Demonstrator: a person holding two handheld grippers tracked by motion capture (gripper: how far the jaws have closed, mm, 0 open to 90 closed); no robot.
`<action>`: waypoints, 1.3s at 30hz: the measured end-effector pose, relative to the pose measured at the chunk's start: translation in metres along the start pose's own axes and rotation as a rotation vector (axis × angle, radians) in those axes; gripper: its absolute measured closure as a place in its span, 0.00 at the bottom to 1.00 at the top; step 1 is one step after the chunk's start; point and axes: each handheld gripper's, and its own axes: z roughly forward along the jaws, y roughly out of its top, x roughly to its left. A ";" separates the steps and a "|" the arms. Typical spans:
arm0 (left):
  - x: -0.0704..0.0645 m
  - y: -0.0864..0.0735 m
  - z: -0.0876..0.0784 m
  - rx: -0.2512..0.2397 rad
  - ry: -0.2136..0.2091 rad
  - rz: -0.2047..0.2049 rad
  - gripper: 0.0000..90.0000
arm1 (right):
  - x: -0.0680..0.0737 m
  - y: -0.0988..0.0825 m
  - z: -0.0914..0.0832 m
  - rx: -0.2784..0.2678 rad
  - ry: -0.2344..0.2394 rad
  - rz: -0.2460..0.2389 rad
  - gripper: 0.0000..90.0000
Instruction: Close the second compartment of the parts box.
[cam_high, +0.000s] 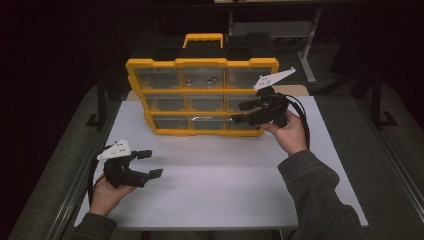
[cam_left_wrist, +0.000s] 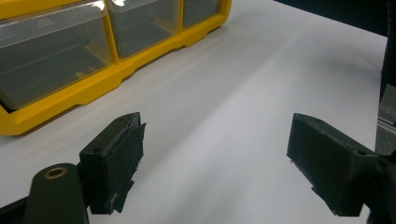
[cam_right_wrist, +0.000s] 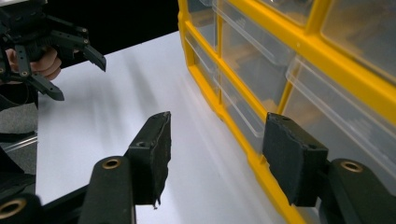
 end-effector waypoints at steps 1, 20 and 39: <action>0.000 0.000 0.000 -0.004 0.001 -0.002 0.20 | 0.000 -0.001 -0.001 -0.004 -0.004 0.001 0.44; -0.001 0.000 -0.002 -0.021 0.009 -0.008 0.20 | -0.005 -0.042 -0.018 -0.005 -0.038 0.051 0.36; -0.001 0.000 -0.003 -0.014 0.015 0.002 0.19 | -0.011 -0.092 -0.032 -0.011 -0.075 0.118 0.29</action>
